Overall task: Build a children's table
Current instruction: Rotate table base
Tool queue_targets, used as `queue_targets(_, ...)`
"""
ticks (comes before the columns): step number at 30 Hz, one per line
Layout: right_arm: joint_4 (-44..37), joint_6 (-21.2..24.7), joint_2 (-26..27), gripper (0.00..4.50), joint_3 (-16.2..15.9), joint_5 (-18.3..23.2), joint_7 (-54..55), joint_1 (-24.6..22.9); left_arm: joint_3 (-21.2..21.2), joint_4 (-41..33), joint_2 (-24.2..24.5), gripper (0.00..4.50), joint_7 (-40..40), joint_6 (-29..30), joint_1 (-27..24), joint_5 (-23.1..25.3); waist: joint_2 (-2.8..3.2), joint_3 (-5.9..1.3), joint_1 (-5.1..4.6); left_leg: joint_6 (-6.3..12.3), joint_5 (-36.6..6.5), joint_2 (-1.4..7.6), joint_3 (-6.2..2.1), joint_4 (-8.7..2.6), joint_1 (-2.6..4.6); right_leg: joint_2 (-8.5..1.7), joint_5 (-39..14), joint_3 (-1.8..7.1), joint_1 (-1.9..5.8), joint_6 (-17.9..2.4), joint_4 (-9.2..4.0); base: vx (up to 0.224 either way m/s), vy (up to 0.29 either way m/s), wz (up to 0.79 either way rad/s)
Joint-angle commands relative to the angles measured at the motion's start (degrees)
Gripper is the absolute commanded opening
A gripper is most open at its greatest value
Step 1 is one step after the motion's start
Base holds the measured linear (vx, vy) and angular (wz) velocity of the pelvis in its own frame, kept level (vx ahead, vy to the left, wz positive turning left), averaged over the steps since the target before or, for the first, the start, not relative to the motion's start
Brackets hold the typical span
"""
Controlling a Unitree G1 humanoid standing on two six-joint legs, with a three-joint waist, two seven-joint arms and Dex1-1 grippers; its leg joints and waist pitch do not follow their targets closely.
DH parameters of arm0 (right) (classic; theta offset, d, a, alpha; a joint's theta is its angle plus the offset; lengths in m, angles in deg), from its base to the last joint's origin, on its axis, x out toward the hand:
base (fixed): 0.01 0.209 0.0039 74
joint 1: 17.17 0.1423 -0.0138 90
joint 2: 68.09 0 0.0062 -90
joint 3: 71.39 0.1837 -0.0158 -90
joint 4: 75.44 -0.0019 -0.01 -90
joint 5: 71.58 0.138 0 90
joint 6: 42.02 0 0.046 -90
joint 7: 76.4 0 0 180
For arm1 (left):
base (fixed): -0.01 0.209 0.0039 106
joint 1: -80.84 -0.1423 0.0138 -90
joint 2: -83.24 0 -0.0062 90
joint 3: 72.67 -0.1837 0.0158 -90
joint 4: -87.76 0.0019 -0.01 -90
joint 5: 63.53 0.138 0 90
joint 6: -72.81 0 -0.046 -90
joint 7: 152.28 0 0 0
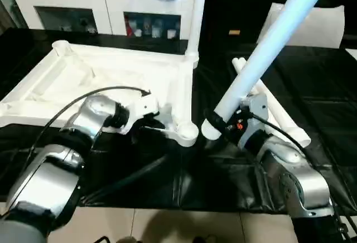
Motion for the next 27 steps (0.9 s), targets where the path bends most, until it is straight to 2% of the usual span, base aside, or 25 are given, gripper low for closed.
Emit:
queue_targets(1, -0.63, -0.93, -0.25, 1.93, -0.27, -0.02, -0.33, 0.36, 0.48, 1.26, -0.18, 1.00, -0.36, -1.06, 1.28, 1.04, 0.86, -4.07, 0.29, 0.03, -12.66, 1.06, -0.39, -4.18, 0.19, -4.22, -18.30, 2.91, 3.72, -9.08, -4.97, 0.000, 0.000, 0.00)
queue_targets(10, 0.05, -1.11, -0.40, 1.93, -0.59, -0.31, -0.95, 0.98, 0.36, 3.01, -0.12, 0.27, 0.20, -2.25, 1.14, 2.97, 0.73, -4.02, 0.25, 0.24, -12.29, 1.13, -0.39, -4.23, 0.16, -4.27, -18.43, 2.92, 3.75, -9.06, -4.93, 0.000, 0.000, 0.00)
queue_targets(15, 0.34, -1.22, -0.45, 1.93, -0.53, -0.28, -1.26, 1.33, -0.87, 2.12, 0.27, 0.10, 0.89, -1.85, -0.07, 4.64, 0.76, -3.84, 0.15, 0.17, -13.17, 1.08, -0.40, -4.29, 0.18, -4.36, -20.68, 2.93, 3.68, -8.57, -5.17, 0.000, 0.000, 0.00)
queue_targets(17, 0.38, -1.13, -0.31, 1.93, -0.26, 0.00, -1.27, 1.56, -0.44, 0.73, -0.06, 0.07, 1.06, 0.87, -1.02, 4.22, 0.77, -3.75, 0.08, 0.24, -13.87, 1.01, -0.38, -4.26, 0.32, -4.38, -23.45, 2.85, 3.54, -7.87, -5.52, 0.000, 0.000, 0.00)
queue_targets(18, 0.43, -1.01, -0.11, 1.93, 0.12, 0.43, -1.16, 1.74, 0.84, -0.39, -0.87, 0.04, 1.63, 4.36, -1.59, 2.96, 0.75, -3.80, 0.04, 0.15, -13.76, 1.10, -0.39, -4.26, 0.32, -4.45, -23.51, 2.88, 3.60, -7.91, -5.44, 0.000, 0.000, 0.00)
queue_targets(20, 0.48, -0.91, 0.06, 1.93, 0.41, 0.81, -1.05, 1.86, 2.02, -1.07, -1.59, 0.01, 2.18, 6.93, -1.90, 2.02, 0.74, -3.70, 0.06, 0.41, -14.06, 1.06, -0.34, -4.17, 0.46, -4.44, -24.76, 2.78, 3.36, -8.05, -5.70, 0.000, 0.000, 0.00)
queue_targets(21, 0.53, -0.54, 0.51, 1.93, 1.12, 1.71, -0.76, 2.22, 4.97, -3.71, -3.72, 0.00, 4.86, 12.69, -2.98, -0.86, 0.70, -3.76, 0.06, 0.41, -13.99, 1.08, -0.34, -4.16, 0.47, -4.44, -24.67, 2.79, 3.38, -8.13, -5.65, 0.000, 0.000, 0.00)
queue_targets(22, 0.57, -0.45, 0.57, 1.93, 1.22, 1.86, -0.71, 2.34, 5.81, -4.77, -4.42, 0.00, 6.43, 14.29, -3.51, -1.48, 0.67, -3.76, 0.02, 0.40, -13.90, 1.24, -0.31, -4.10, 0.47, -4.42, -23.54, 2.79, 3.38, -8.95, -5.39, 0.000, 0.000, 0.00)
queue_targets(24, 0.62, -0.30, 0.59, 1.93, 1.20, 1.92, -0.65, 2.48, 6.54, -6.99, -5.24, 0.00, 8.59, 17.51, -4.52, -2.13, 0.36, -3.87, 0.04, 0.93, -13.24, 1.10, -0.35, -4.13, 0.19, -4.35, -22.70, 2.69, 3.56, -9.29, -5.39, 0.000, 0.000, 0.00)
queue_targets(27, 0.66, -0.21, 0.71, 1.93, 1.00, 1.98, -0.74, 2.48, 8.30, -10.42, -6.69, 0.00, 11.94, 22.09, -5.82, -3.69, 0.38, -3.88, -0.09, 1.50, -12.58, 0.91, -0.35, -4.02, -0.10, -4.34, -22.83, 2.60, 3.70, -8.66, -5.48, 0.000, 0.000, 0.00)
